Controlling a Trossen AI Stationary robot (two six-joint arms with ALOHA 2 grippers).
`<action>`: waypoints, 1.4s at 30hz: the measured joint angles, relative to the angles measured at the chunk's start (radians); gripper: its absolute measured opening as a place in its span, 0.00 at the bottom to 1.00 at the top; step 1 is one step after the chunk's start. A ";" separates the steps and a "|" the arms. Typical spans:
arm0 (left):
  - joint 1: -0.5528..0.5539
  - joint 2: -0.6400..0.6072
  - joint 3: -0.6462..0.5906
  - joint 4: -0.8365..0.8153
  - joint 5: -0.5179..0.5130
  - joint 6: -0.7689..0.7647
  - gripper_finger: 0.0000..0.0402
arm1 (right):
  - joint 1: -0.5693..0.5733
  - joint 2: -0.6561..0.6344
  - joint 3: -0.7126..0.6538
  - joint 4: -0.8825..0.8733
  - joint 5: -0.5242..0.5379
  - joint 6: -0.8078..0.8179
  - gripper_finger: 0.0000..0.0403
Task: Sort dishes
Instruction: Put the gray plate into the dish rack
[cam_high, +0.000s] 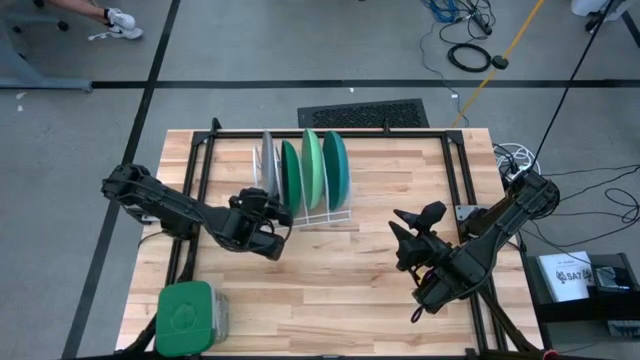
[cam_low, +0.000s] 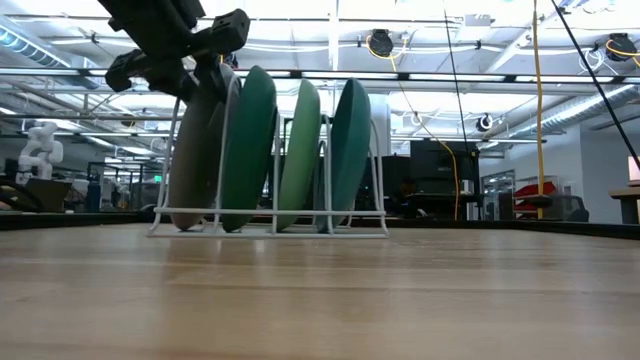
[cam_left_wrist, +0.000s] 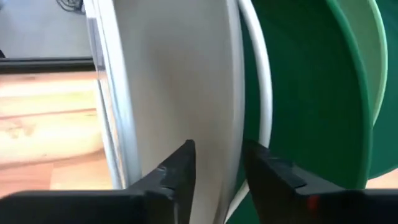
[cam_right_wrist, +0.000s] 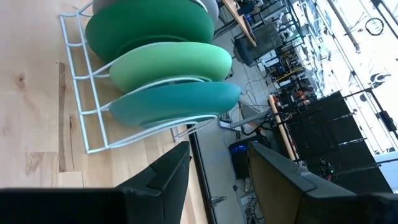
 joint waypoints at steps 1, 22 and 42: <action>0.000 0.000 0.000 0.008 0.003 0.000 0.34 | 0.000 0.000 0.000 0.000 0.000 0.000 0.38; -0.004 0.000 0.123 0.042 -0.008 0.211 0.39 | 0.000 0.000 0.000 0.006 -0.003 0.004 0.38; -0.079 0.000 0.438 0.052 -0.141 0.717 0.39 | -0.001 0.000 0.000 0.045 -0.053 0.035 0.38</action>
